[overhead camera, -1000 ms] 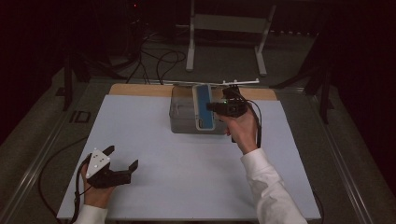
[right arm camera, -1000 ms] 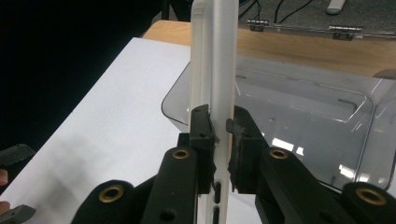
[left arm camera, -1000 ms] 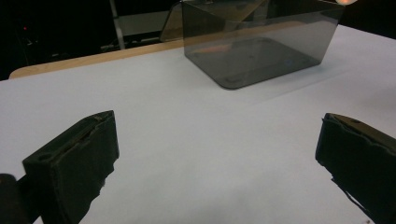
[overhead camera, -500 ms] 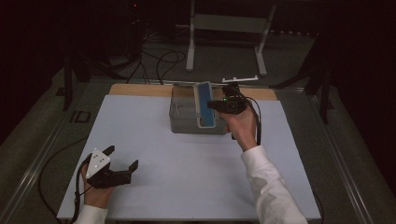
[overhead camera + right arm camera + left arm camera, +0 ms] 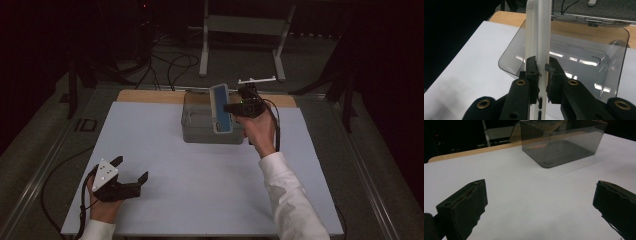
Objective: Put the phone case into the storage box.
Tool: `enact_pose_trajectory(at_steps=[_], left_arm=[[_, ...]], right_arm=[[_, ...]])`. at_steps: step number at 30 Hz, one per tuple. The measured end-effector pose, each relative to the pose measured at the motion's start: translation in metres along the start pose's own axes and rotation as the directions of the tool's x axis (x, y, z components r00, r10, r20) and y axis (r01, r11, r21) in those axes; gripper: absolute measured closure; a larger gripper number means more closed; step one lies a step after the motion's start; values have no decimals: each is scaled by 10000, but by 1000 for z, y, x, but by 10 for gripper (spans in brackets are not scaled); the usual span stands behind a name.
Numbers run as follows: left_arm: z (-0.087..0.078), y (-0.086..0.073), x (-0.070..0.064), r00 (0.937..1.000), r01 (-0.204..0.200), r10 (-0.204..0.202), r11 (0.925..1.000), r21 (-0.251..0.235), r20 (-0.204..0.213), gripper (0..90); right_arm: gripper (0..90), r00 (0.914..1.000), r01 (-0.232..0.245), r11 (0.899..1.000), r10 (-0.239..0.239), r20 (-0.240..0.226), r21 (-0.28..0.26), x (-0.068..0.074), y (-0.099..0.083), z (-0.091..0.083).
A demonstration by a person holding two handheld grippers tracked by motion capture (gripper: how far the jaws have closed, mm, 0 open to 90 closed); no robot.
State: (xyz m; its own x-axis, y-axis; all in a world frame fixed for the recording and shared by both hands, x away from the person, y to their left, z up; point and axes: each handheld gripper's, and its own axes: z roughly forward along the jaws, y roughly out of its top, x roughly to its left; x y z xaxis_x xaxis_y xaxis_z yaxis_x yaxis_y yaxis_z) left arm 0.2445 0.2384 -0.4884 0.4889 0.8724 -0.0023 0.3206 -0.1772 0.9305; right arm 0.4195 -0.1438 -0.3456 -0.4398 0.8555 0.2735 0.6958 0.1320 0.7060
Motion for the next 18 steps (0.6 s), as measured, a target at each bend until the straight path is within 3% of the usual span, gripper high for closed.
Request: enact_pose_trajectory(at_steps=[18], left_arm=[[0, 0, -1, 10000, -26, 26, 10000, 8, 30, 2]], right_arm=[[819, 9989, -108, 9999, 103, 457, 96, -6, 15, -1]])
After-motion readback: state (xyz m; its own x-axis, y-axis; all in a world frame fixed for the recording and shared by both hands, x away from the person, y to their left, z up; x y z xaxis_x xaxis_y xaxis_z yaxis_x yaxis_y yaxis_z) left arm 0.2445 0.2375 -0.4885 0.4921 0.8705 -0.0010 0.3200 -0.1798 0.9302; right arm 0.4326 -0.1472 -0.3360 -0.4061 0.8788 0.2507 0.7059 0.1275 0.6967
